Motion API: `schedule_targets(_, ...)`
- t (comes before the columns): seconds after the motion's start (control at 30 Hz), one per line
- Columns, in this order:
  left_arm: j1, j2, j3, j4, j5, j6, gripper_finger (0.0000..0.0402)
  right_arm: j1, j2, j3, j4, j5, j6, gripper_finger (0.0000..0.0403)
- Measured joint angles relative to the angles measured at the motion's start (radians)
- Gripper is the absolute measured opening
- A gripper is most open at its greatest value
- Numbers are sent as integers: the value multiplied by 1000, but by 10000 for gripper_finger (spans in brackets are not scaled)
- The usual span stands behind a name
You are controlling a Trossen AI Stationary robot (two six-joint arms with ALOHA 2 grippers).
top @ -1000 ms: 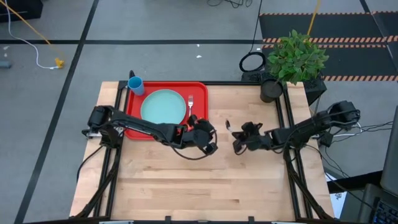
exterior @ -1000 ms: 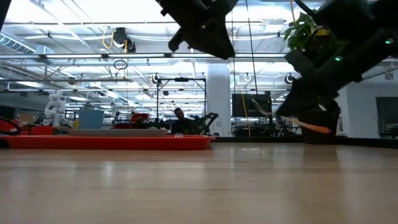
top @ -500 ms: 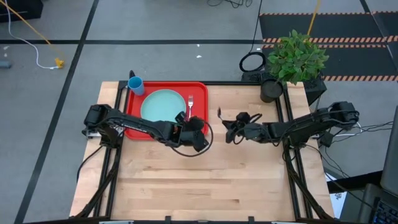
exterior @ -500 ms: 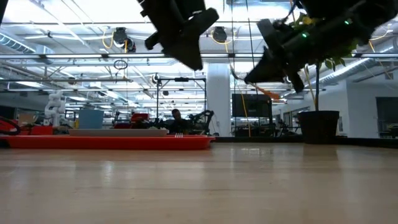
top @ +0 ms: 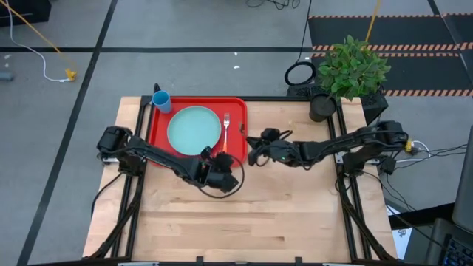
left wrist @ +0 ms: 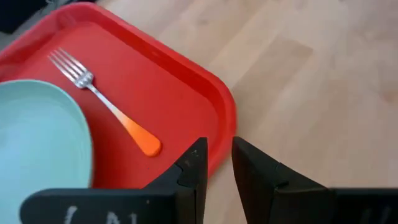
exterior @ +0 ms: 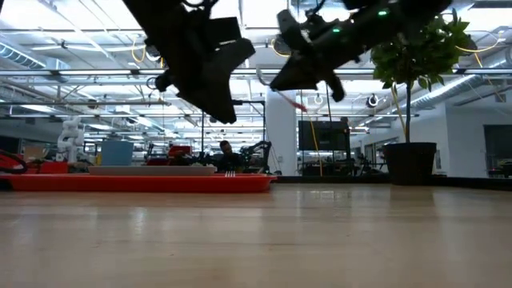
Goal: Pick and place plate/cup/fork/spoon on tray
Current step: Put the orange spoon on the red serving tray to the right of the orange fork
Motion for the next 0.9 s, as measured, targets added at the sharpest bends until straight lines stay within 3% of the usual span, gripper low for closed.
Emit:
schedule_targets(0.3,-131,-5,-6,-42,-66,-63,76,-53,186,185,6,-31,-10,0)
schedule_targets(0.6,-222,-5,-34,-131,-108,-159,76,-85,274,197,80,-28,34,0)
schedule_targets(0.9,-200,-72,-93,-120,-142,-127,76,-116,362,202,92,56,119,0)
